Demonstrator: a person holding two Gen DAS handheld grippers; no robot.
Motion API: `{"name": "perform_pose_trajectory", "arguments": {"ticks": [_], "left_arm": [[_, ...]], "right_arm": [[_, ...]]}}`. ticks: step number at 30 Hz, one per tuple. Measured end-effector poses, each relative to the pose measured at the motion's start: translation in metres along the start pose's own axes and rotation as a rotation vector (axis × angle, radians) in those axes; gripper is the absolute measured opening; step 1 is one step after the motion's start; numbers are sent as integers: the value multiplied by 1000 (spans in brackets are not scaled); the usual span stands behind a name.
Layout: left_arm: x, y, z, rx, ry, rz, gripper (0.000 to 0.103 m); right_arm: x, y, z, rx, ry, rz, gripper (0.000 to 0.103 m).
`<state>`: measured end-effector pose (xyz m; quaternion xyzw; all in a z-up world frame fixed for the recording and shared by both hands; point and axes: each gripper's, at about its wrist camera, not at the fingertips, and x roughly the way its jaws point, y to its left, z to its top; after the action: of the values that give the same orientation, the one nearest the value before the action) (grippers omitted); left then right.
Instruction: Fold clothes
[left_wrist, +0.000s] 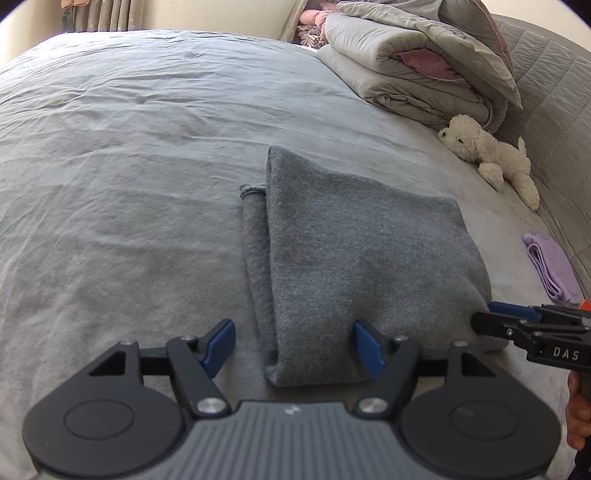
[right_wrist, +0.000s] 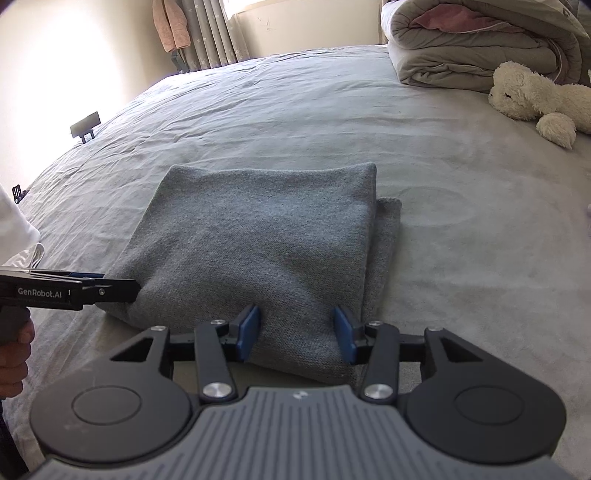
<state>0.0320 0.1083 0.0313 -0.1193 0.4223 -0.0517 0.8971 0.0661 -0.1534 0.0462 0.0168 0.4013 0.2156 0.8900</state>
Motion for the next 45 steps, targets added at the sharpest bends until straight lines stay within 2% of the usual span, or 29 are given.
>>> {"name": "perform_pose_trajectory", "arguments": {"ticks": [5,13,16,21,26,29,36,45], "left_arm": [[-7,0,3,6,2,11,73],[-15,11,12,-58,-36,27,71],[-17,8,12,-66,-43,2,71],[-23,-11,8,0,-103,-46,71],[-18,-39,0,109,-154,-101,71],[-10,-44,0,108,-143,-99,71],[4,-45,-6,145,-114,-27,76],[4,-41,-4,111,-100,-30,76]], "right_arm": [[-4,-6,-1,1,6,-13,53],[-11,-10,1,32,-26,-19,53],[-15,-10,2,29,-55,-49,53],[-16,2,1,-7,-97,-33,53],[-10,29,-1,-102,-132,-1,49],[-3,35,-2,-123,-115,-4,50],[10,38,-5,-149,-77,-32,50],[9,38,-5,-159,-81,-37,52]]}}
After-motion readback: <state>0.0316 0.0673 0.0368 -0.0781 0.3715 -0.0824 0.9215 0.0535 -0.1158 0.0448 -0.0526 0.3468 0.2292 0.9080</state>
